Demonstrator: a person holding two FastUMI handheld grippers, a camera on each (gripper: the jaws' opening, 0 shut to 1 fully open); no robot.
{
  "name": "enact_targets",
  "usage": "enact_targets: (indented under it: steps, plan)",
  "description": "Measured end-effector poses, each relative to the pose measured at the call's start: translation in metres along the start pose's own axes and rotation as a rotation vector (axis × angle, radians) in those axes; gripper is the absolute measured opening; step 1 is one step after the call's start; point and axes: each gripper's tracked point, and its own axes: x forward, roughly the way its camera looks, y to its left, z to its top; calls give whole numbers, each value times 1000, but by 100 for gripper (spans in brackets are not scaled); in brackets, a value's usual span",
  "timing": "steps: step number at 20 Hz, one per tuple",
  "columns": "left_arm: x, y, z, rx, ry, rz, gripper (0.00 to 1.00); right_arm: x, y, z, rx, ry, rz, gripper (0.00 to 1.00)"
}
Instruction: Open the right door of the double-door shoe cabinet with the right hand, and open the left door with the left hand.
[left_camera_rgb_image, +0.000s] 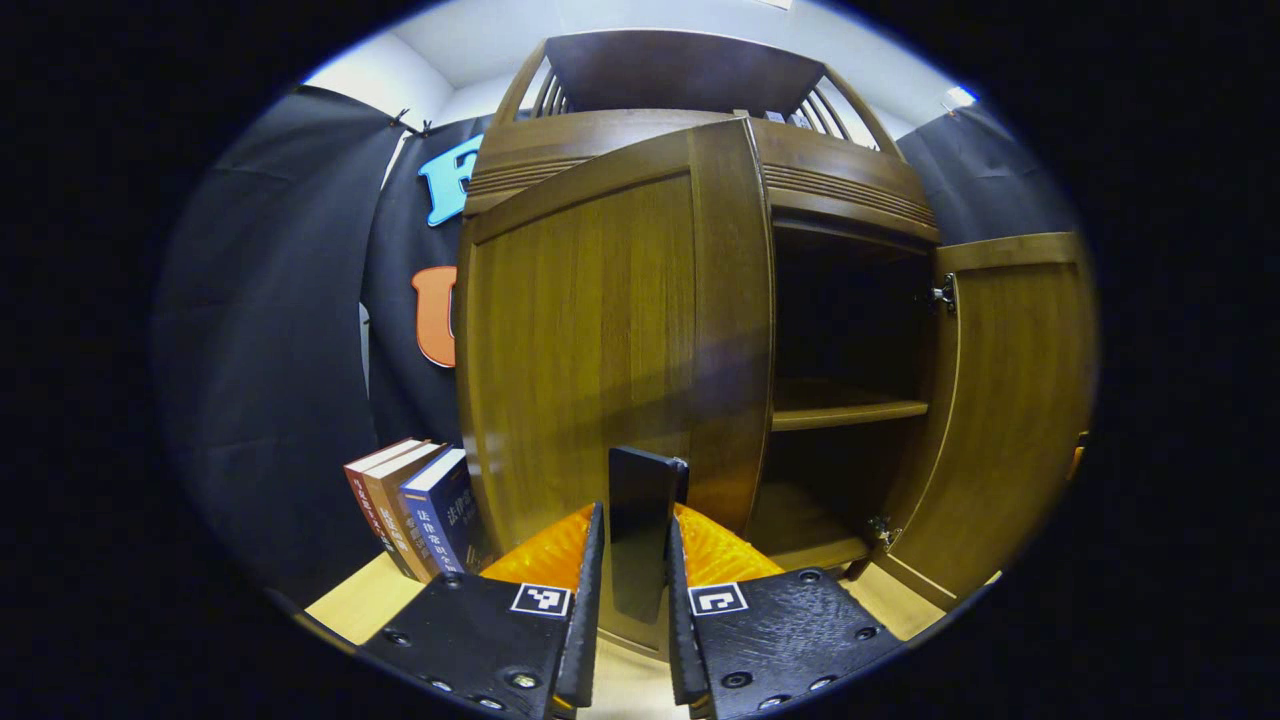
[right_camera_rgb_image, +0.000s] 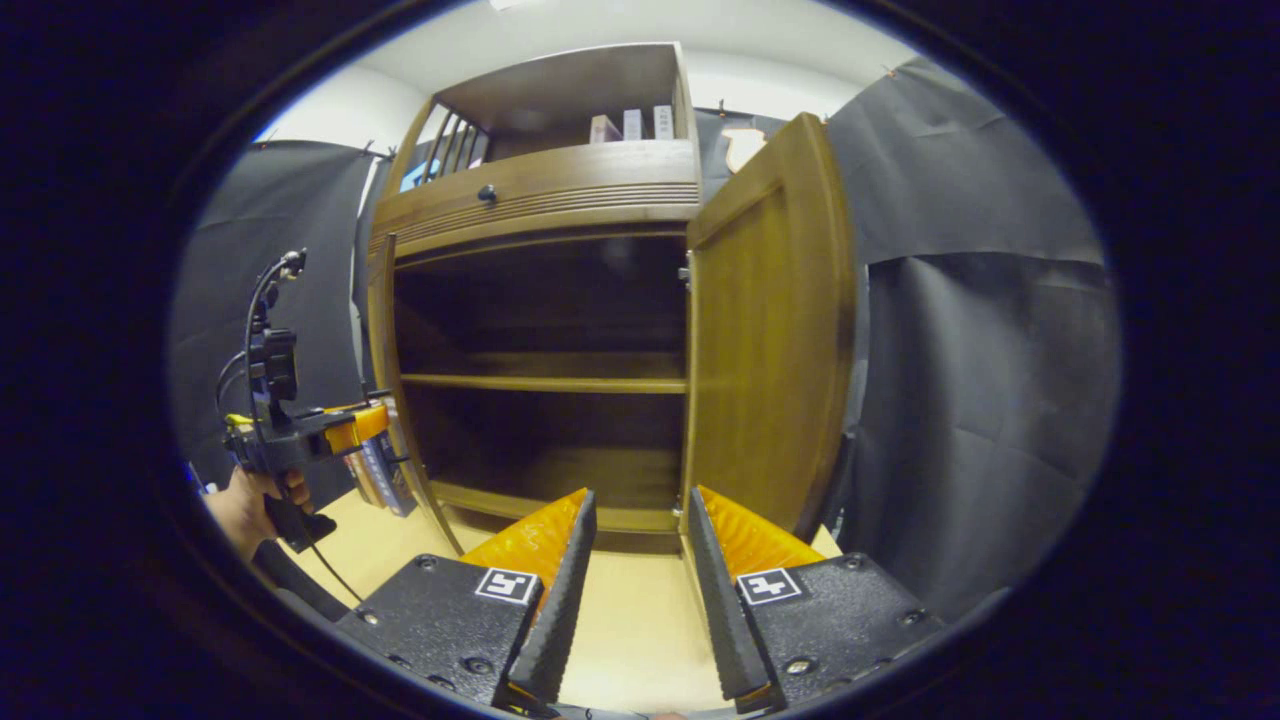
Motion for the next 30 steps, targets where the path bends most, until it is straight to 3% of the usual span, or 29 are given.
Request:
enact_targets:
  steps: [9,11,12,13,20,21,22,23,24,25,30]
  plan:
    - [-38,44,-5,-23,6,75,28,25,50,-2,-44,8,136,62]
    - [-46,54,-5,-50,8,84,28,26,57,-2,-52,7,148,59]
    - [-49,59,-6,-58,7,89,36,28,60,-2,-55,8,151,62]
    - [-51,63,-6,-64,9,96,29,29,63,-3,-58,11,154,59]
    - [-71,107,-12,-94,27,190,29,33,73,-4,-51,13,167,59]
    - [-73,113,-12,-99,27,195,37,34,74,-2,-52,8,169,59]
    - [-75,119,-14,-100,28,199,29,35,76,0,-56,2,170,59]
    - [-77,123,-14,-98,29,202,28,36,78,1,-60,-3,169,59]
    - [-80,126,-13,-97,29,198,19,37,79,2,-63,-6,167,62]
    - [-83,130,-13,-93,29,199,26,38,80,2,-66,-7,165,59]
    - [-94,160,-16,-87,28,228,22,47,84,2,-64,9,149,65]
